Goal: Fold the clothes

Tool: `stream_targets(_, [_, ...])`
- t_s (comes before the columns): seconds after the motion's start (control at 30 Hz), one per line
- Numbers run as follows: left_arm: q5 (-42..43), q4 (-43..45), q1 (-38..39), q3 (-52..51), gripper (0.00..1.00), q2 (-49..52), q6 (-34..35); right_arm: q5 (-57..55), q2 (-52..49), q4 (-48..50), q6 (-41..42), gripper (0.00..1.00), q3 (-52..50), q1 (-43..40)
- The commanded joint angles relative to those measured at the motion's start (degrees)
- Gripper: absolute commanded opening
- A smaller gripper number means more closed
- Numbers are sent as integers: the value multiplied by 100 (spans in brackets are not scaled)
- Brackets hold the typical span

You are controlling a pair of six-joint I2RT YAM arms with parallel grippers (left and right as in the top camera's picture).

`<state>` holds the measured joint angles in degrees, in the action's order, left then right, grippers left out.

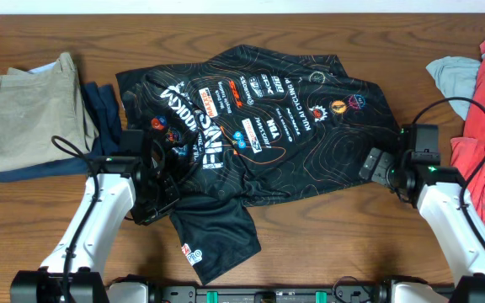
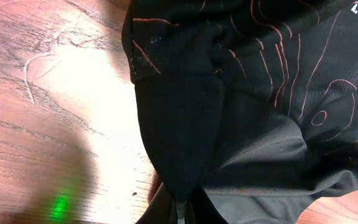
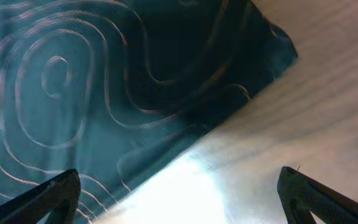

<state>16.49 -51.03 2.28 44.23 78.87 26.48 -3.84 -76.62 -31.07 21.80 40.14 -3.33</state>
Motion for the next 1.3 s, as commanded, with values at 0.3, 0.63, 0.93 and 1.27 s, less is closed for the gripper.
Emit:
stream_targets(0.3, [-57,-28,-28,-4,6,-28,-118,-442,-1012,494,1196,99,-68,-466])
stream_targets(0.63, [-55,46,-28,-4,6,-28,-118,-39,-1523,1211,1419,93,-68,-1040])
stream_targets(0.93, [-55,52,-26,-4,6,-28,-116,-63,-1768,1572,1419,63,-68,-1272])
stream_targets(1.27, [-55,50,-28,-4,6,-28,-118,131,-1834,1495,1414,7,-68,-1283])
